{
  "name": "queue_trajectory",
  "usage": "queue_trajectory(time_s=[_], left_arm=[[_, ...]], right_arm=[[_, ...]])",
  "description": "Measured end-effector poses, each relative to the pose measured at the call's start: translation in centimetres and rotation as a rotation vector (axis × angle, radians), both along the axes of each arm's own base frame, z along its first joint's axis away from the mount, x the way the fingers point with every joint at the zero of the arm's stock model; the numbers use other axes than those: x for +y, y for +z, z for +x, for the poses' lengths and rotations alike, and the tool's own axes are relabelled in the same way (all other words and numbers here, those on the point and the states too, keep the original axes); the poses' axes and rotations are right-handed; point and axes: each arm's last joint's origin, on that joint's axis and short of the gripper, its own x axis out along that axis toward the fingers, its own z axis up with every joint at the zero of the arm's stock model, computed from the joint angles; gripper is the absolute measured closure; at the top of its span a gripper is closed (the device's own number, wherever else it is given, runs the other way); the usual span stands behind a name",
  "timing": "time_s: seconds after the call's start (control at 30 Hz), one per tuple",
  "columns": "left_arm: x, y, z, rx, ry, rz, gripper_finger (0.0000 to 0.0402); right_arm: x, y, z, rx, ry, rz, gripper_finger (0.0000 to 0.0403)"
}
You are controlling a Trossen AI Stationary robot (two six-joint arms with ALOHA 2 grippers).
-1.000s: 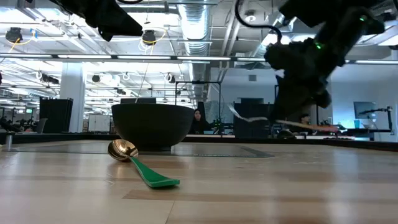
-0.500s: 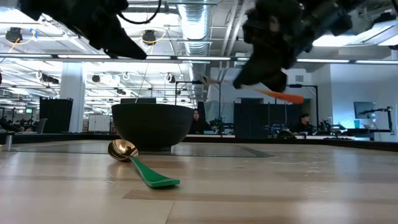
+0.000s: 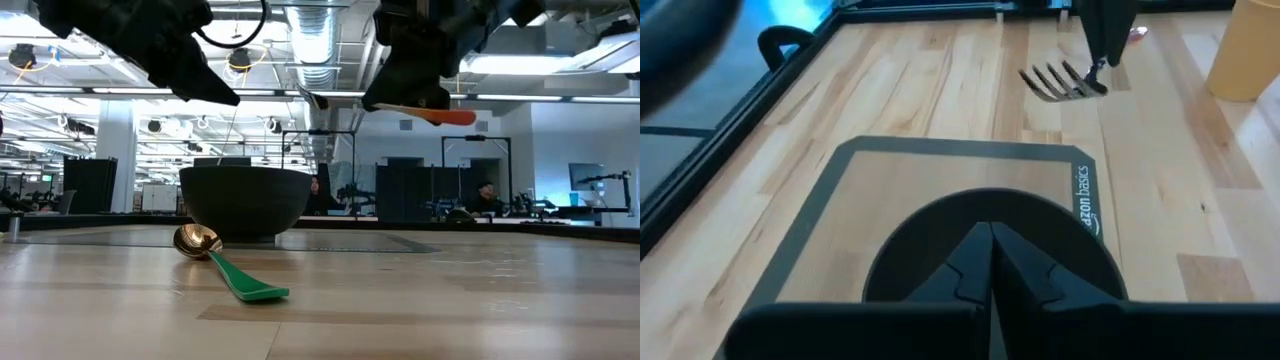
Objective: Pick & Place Utensil
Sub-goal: Put the orange fork into the black bowl on the transparent mat
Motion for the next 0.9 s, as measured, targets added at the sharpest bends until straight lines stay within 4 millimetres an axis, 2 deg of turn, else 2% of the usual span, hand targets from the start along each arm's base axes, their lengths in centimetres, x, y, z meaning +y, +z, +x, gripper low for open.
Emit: queue_trajectory(time_s=[0.07,0.2,0.37,0.5,0.6,0.77,0.9], left_arm=[[0.1,0.1,0.0,-0.006,0.024,0.012,0.0395],[0.4,0.3,-0.1,-0.030,0.135,0.067,0.0395],[0.6,0.6,-0.1,-0.052,0.188,0.090,0.0394],[0.5,0.8,-0.2,-0.068,0.165,0.073,0.0393],[0.4,0.8,-0.2,-0.067,0.134,0.057,0.0396],[-0.1,0.6,-0.1,-0.045,0.001,-0.026,0.0394],[-0.4,-0.3,-0.2,-0.020,-0.023,-0.069,0.0395]], right_arm=[[0.1,0.1,0.1,-0.003,0.010,0.019,0.0401],[0.2,-1.3,0.6,0.042,0.003,0.042,0.0401],[0.5,-1.8,3.4,0.090,0.058,0.044,0.0401],[0.4,-0.5,5.7,0.135,0.109,-0.025,0.0401],[-0.2,-0.4,7.4,0.214,0.122,-0.021,0.0401],[-1.4,-1.5,9.5,0.379,0.141,-0.022,0.0401],[-1.8,-1.8,10.9,0.436,0.172,-0.047,0.0400]])
